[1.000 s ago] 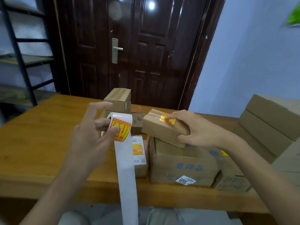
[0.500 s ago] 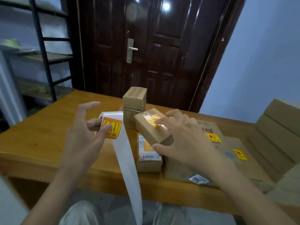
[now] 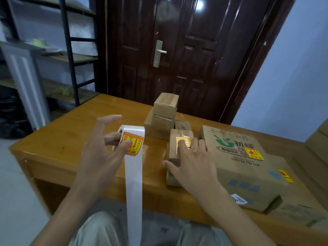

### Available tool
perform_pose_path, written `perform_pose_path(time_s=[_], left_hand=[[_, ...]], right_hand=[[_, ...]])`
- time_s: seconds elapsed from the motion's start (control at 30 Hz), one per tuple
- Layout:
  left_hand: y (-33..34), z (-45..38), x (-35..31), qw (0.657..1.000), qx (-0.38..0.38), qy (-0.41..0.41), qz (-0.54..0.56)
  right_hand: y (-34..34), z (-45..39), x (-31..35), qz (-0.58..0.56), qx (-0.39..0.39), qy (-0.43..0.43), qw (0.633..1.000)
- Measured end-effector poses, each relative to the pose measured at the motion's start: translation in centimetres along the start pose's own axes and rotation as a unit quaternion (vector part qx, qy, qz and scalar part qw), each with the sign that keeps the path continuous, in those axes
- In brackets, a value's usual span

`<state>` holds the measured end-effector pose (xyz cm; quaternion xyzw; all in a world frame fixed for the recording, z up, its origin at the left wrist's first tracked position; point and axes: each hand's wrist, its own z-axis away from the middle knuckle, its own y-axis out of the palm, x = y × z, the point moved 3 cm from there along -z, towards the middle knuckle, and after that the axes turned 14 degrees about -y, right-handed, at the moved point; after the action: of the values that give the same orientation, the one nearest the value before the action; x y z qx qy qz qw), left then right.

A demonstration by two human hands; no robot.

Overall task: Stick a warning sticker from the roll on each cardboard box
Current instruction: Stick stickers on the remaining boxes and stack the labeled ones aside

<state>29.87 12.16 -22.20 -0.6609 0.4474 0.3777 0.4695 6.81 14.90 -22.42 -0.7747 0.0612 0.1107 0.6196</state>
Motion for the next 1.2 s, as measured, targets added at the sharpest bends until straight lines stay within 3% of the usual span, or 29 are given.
perform_pose_path(time_s=[0.17, 0.33, 0.67, 0.8, 1.0, 1.1, 1.2], left_hand=[[0.4, 0.2, 0.4, 1.0, 0.007, -0.001, -0.003], [0.8, 0.1, 0.1, 1.0, 0.01, 0.005, -0.004], [1.7, -0.4, 0.3, 1.0, 0.021, 0.0, -0.013], [1.5, -1.1, 0.4, 1.0, 0.014, -0.006, -0.011], [1.9, -0.9, 0.1, 1.0, 0.026, -0.002, -0.007], [1.7, -0.8, 0.2, 0.999, 0.031, 0.003, -0.008], [1.4, -1.0, 0.6, 1.0, 0.027, -0.003, -0.014]], right_hand=[[-0.5, 0.1, -0.8, 0.02, -0.013, -0.009, 1.0], [0.4, -1.3, -2.0, -0.022, 0.032, -0.089, 0.995], [0.3, -2.3, -2.6, 0.003, 0.073, -0.16, 0.984], [-0.4, -5.8, -1.8, -0.016, 0.169, -0.265, 0.949], [0.2, -11.9, -2.2, -0.012, 0.318, -0.258, 0.912], [0.2, -12.1, -2.4, -0.035, 0.325, -0.257, 0.91], [-0.3, -12.5, -3.3, -0.147, 0.282, -0.276, 0.907]])
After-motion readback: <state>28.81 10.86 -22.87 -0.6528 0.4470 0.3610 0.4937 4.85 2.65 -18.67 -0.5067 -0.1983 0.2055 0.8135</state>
